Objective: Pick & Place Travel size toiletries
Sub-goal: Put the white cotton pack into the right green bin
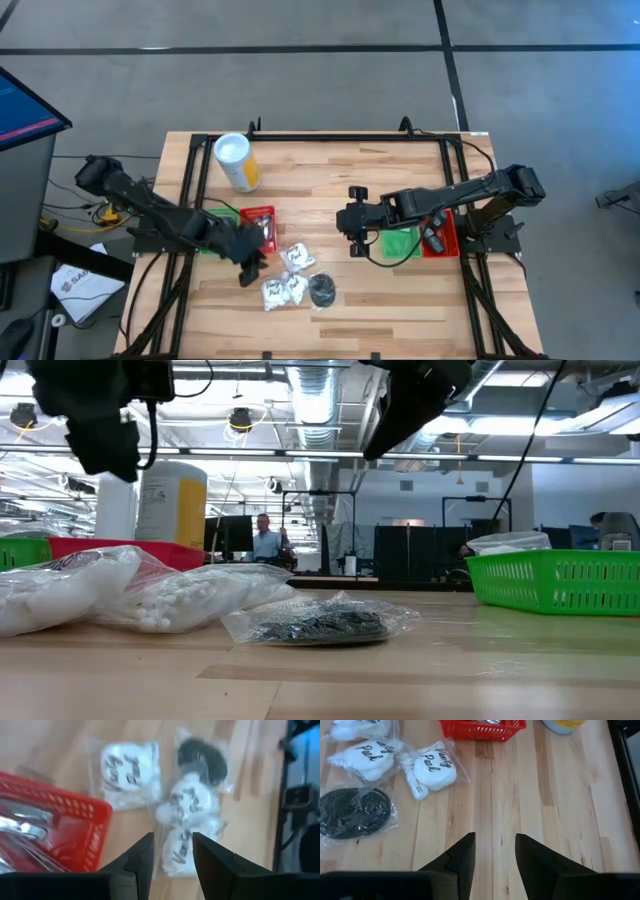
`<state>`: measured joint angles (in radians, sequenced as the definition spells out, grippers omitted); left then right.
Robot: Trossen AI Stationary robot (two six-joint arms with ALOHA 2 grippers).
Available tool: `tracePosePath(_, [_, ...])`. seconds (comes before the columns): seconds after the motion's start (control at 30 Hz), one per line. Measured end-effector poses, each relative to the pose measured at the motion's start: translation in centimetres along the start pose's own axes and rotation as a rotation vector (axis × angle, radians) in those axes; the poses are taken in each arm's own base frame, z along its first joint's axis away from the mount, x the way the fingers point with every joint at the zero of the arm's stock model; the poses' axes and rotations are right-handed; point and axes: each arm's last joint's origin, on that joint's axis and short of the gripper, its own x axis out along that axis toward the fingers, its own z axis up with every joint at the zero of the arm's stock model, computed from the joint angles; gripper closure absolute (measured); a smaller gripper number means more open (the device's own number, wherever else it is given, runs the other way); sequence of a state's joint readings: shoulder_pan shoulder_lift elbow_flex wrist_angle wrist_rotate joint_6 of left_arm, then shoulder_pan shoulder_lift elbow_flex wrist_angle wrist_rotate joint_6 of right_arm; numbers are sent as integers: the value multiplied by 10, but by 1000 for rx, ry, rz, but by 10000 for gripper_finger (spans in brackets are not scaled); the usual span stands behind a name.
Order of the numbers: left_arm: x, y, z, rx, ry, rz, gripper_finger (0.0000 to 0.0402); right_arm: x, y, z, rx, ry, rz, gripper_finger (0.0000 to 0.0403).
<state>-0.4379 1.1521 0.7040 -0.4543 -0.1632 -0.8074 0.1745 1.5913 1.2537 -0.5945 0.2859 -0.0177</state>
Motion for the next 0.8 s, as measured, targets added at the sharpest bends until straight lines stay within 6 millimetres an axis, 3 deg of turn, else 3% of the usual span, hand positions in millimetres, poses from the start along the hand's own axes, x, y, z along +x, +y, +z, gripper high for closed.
tracePosePath(0.33, [34,-29,-18,59,26,-74,276,0,0,1,4,-9,0,274])
tracePosePath(0.6, [59,-29,-30,59,99,-12,288,0,0,2,14,-15,0,274])
tracePosePath(0.8, [62,-28,-31,45,109,-6,291,0,0,2,17,-23,0,274])
